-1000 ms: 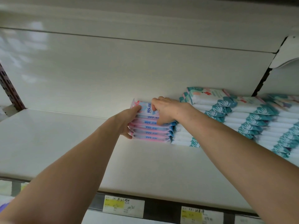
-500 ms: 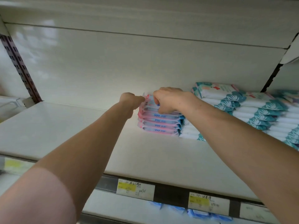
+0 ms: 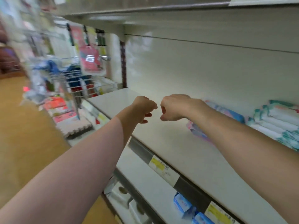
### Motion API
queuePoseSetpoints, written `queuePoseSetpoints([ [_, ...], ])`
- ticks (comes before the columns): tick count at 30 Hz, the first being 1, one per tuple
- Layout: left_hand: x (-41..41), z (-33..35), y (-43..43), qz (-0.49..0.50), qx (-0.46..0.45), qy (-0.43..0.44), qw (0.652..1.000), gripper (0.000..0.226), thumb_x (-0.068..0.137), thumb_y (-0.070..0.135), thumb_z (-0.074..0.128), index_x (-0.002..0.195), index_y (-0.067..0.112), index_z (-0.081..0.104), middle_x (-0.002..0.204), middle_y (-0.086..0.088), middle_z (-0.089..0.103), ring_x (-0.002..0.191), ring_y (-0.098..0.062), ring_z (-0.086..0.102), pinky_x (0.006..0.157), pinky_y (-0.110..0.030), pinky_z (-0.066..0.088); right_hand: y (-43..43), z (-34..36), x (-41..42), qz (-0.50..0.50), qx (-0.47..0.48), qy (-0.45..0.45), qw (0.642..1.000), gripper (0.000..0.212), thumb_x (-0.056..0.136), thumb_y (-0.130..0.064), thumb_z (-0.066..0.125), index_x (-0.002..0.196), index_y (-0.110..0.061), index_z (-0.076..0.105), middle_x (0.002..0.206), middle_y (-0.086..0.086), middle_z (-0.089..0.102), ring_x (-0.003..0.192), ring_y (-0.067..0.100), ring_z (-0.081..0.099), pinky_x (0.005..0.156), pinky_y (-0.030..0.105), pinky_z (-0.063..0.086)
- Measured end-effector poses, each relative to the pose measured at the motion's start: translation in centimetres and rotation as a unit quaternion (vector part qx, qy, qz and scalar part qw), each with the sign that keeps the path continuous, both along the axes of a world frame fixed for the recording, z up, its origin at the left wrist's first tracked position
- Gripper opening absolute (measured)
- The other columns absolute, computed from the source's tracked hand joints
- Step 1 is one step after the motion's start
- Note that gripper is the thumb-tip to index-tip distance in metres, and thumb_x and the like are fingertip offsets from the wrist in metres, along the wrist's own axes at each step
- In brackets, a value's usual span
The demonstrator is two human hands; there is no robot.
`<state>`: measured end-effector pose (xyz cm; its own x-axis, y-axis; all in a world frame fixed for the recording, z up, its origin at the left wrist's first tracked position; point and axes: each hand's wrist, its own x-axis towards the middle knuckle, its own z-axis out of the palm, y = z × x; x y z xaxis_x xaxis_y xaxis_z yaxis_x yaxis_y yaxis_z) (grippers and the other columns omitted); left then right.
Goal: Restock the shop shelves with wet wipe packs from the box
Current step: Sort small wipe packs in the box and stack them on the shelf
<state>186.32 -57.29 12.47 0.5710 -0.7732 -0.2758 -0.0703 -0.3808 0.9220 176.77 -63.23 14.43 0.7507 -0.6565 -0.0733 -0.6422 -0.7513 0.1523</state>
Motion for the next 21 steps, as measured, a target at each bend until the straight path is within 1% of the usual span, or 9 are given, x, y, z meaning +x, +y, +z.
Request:
queuePoseSetpoints([
  [2,0.4,-0.7,2.3,0.044,0.008,0.007,0.999,0.044,0.093,0.006,0.057,0.135,0.012,0.046,0.102,-0.006,0.052,0.091,-0.022,0.055,0.083,-0.04,0.049,1.5,-0.7,1.0,0.045,0.005,-0.001,0.999,0.019,0.087,-0.03,0.059,0.101,-0.018,0.061,0.093,0.0,0.064,0.085,0.022,0.059,0.054,0.026,0.031],
  [5,1.3,-1.6,6.7,0.106,0.023,0.013,0.994,0.043,0.093,0.005,0.057,0.134,0.011,0.047,0.108,-0.008,0.053,0.089,-0.02,0.056,0.078,-0.038,0.05,4.6,-1.7,3.0,0.117,0.016,0.01,0.993,0.021,0.085,-0.029,0.06,0.102,-0.017,0.063,0.093,0.001,0.064,0.083,0.022,0.061,0.054,0.026,0.035],
  [9,2.8,-2.8,14.3,0.193,0.043,-0.001,0.98,0.029,0.092,0.007,0.056,0.12,0.009,0.055,0.098,-0.007,0.053,0.073,-0.017,0.053,0.063,-0.035,0.048,10.7,-2.8,5.9,0.213,0.033,0.032,0.976,0.021,0.086,-0.031,0.059,0.096,-0.014,0.065,0.084,0.002,0.064,0.073,0.02,0.059,0.052,0.026,0.035],
  [11,3.3,-3.3,18.6,0.237,0.055,0.0,0.97,0.022,0.092,0.008,0.055,0.114,0.011,0.055,0.097,-0.007,0.053,0.075,-0.018,0.054,0.069,-0.036,0.051,14.5,-3.1,7.3,0.26,0.034,0.047,0.964,0.022,0.088,-0.033,0.058,0.097,-0.014,0.065,0.088,0.002,0.066,0.076,0.02,0.06,0.054,0.026,0.037],
  [13,3.4,-3.8,23.2,0.286,0.062,0.013,0.956,0.007,0.094,0.008,0.054,0.099,0.013,0.052,0.102,-0.007,0.052,0.085,-0.021,0.056,0.08,-0.041,0.052,18.5,-3.6,8.5,0.307,0.031,0.062,0.949,0.024,0.09,-0.037,0.058,0.097,-0.016,0.064,0.092,0.003,0.067,0.081,0.022,0.061,0.06,0.027,0.041],
  [14,3.3,-4.0,25.4,0.311,0.062,0.017,0.948,0.006,0.095,0.008,0.054,0.096,0.013,0.051,0.103,-0.007,0.052,0.088,-0.022,0.056,0.085,-0.042,0.052,20.6,-4.0,9.0,0.33,0.028,0.064,0.942,0.023,0.09,-0.039,0.058,0.093,-0.016,0.063,0.09,0.003,0.066,0.081,0.022,0.061,0.062,0.027,0.043],
  [16,3.0,-4.7,30.0,0.345,0.063,0.021,0.936,0.015,0.095,0.008,0.055,0.107,0.016,0.052,0.1,-0.006,0.051,0.09,-0.023,0.056,0.088,-0.043,0.051,24.9,-4.9,9.8,0.369,0.031,0.059,0.927,0.023,0.09,-0.039,0.059,0.087,-0.016,0.06,0.086,0.003,0.065,0.079,0.022,0.061,0.066,0.029,0.048],
  [18,2.4,-5.4,34.7,0.381,0.066,0.024,0.922,0.033,0.094,0.008,0.055,0.126,0.015,0.051,0.102,-0.006,0.051,0.089,-0.021,0.056,0.085,-0.043,0.053,29.4,-6.1,10.4,0.407,0.037,0.065,0.91,0.022,0.09,-0.037,0.06,0.094,-0.016,0.061,0.089,0.003,0.066,0.079,0.021,0.061,0.067,0.03,0.05],
  [21,0.6,-6.6,41.8,0.437,0.084,0.034,0.895,0.038,0.094,0.008,0.056,0.132,0.012,0.049,0.115,-0.009,0.052,0.091,-0.02,0.057,0.079,-0.041,0.054,36.7,-7.6,10.3,0.456,0.049,0.084,0.885,0.025,0.089,-0.035,0.061,0.101,-0.014,0.066,0.087,0.001,0.067,0.076,0.018,0.062,0.064,0.03,0.052],
])
